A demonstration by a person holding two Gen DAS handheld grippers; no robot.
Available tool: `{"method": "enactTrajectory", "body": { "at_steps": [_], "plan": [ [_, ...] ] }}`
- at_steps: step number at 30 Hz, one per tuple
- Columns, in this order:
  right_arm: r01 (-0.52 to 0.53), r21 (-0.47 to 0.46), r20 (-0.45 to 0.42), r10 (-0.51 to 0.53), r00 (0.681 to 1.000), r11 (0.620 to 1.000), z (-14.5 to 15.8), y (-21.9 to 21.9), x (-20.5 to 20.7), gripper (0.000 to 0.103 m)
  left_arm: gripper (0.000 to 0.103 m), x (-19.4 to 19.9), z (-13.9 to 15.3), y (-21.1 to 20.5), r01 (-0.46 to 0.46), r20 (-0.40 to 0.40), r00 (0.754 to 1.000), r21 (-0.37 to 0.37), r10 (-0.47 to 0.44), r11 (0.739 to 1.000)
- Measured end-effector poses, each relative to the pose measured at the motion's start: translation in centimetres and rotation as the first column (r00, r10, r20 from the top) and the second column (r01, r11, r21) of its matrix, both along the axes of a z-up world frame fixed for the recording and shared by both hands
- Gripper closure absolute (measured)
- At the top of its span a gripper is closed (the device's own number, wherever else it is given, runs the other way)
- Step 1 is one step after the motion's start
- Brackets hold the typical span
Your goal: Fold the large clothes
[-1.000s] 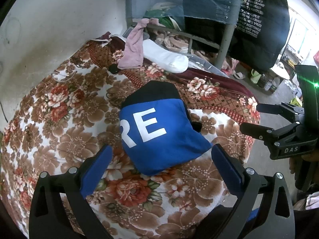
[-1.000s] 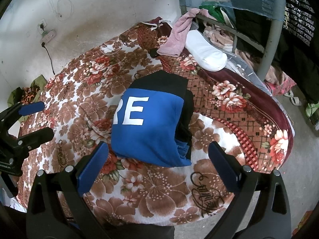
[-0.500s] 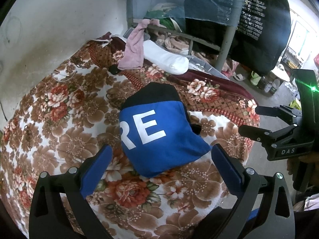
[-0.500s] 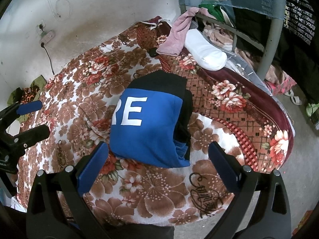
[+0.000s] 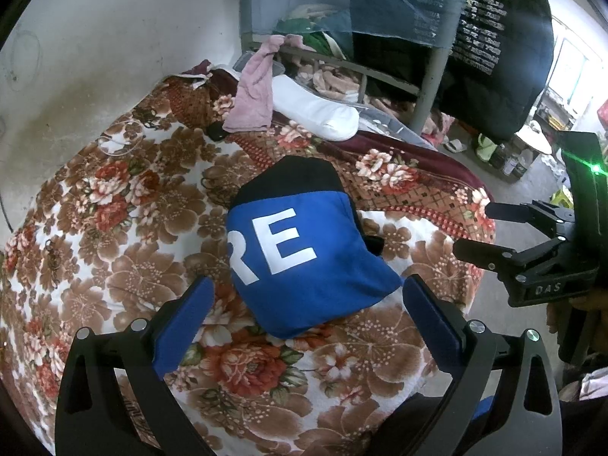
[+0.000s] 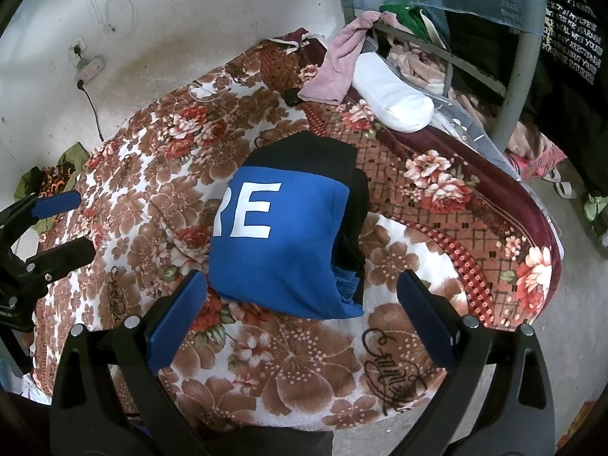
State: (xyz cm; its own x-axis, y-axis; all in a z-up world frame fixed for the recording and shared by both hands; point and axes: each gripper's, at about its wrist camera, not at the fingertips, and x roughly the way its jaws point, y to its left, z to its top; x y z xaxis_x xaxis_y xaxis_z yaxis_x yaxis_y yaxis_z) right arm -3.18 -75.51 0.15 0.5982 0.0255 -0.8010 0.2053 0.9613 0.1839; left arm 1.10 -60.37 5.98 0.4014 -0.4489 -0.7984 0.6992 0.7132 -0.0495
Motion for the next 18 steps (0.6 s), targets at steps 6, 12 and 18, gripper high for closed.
{"method": "enactTrajectory", "body": {
  "at_steps": [6,12,18],
  "plan": [
    [0.001,-0.001,-0.001,-0.001,1.000,1.000,-0.01,0.09,-0.09,0.005,0.006,-0.41,-0.69,-0.14,-0.013,0.021,1.000,0.009,0.013,1.000],
    [0.004,0.001,0.000,-0.004,1.000,1.000,0.02,0.12,-0.12,0.005,0.006,-0.28,-0.70,-0.23,-0.006,0.008,1.000,0.007,0.006,1.000],
    [0.003,0.001,-0.003,-0.003,1.000,1.000,-0.06,-0.02,0.04,0.005,0.005,0.00,-0.83,-0.34,-0.014,0.003,1.000,0.022,0.013,1.000]
  ]
}}
